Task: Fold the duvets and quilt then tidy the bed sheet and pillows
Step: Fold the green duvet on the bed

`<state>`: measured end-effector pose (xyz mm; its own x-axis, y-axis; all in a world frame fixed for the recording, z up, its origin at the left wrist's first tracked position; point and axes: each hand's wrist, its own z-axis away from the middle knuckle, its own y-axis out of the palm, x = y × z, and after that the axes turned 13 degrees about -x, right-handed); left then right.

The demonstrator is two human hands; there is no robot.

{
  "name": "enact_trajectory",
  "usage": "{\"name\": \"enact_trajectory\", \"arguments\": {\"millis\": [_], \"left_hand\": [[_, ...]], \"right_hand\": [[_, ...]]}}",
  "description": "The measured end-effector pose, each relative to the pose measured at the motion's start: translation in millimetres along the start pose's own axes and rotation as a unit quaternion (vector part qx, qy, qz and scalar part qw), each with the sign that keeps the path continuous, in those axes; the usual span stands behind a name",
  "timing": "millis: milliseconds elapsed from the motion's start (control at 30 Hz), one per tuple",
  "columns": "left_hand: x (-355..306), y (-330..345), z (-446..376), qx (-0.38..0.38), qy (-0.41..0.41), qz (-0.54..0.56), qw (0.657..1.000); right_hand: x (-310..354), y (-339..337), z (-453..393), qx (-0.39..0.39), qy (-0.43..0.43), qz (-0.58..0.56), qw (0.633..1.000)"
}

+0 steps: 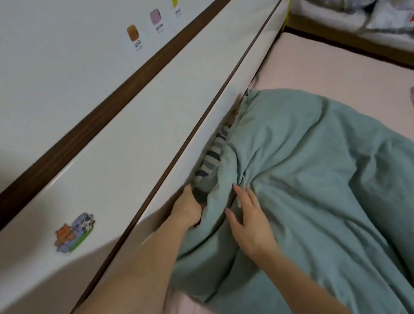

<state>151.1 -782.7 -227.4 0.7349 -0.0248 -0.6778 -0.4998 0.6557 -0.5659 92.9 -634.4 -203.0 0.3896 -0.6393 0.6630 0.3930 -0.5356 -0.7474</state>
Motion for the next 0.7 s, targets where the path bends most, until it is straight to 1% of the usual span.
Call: {"name": "enact_trajectory", "arguments": {"millis": [33, 67, 100, 167, 267, 333, 400, 433, 467, 500, 533, 567, 633, 667, 700], "left_hand": [[-1, 2, 0, -0.011, -0.019, 0.003, 1.000], [-1, 4, 0, -0.004, -0.036, 0.004, 0.999], [0, 6, 1, 0.026, -0.044, 0.011, 0.999], [-1, 2, 14, 0.071, -0.036, 0.028, 0.996], [-3, -26, 43, 0.104, -0.040, 0.058, 0.992], [5, -52, 62, 0.136, -0.089, 0.095, 0.982], [27, -85, 84, 0.165, -0.130, 0.083, 0.974], [41, -95, 90, 0.163, -0.128, 0.040, 0.977], [59, -102, 97, 0.143, -0.113, -0.021, 0.983], [72, -107, 110, 0.113, -0.103, -0.072, 0.986], [82, -107, 119, 0.075, -0.103, -0.074, 0.989], [85, -107, 134, 0.047, -0.101, -0.052, 0.992], [80, -103, 161, 0.000, -0.077, 0.037, 0.996], [84, -98, 170, -0.012, -0.083, 0.079, 0.993], [83, -94, 175, -0.009, -0.076, 0.091, 0.993]], "right_hand": [[-6, 1, 9, -0.001, -0.028, 0.029, 0.999], [-14, 2, 17, 0.000, -0.062, 0.058, 0.996], [-21, 1, 24, 0.002, -0.089, 0.083, 0.992], [-30, -1, 35, 0.006, -0.102, 0.108, 0.989], [-18, -9, 51, -0.003, -0.101, 0.074, 0.992], [-3, -14, 61, 0.011, -0.137, 0.053, 0.989], [12, -16, 74, 0.075, -0.176, 0.066, 0.979], [17, -13, 79, 0.125, -0.195, 0.091, 0.969], [21, -9, 89, 0.181, -0.217, 0.126, 0.951], [23, -4, 102, 0.214, -0.243, 0.166, 0.932], [22, 1, 116, 0.200, -0.262, 0.201, 0.922], [20, 6, 133, 0.150, -0.270, 0.229, 0.923], [15, 9, 169, 0.033, -0.230, 0.242, 0.942], [7, 12, 192, -0.006, -0.203, 0.240, 0.949], [-2, 14, 212, -0.023, -0.173, 0.236, 0.956]]}}
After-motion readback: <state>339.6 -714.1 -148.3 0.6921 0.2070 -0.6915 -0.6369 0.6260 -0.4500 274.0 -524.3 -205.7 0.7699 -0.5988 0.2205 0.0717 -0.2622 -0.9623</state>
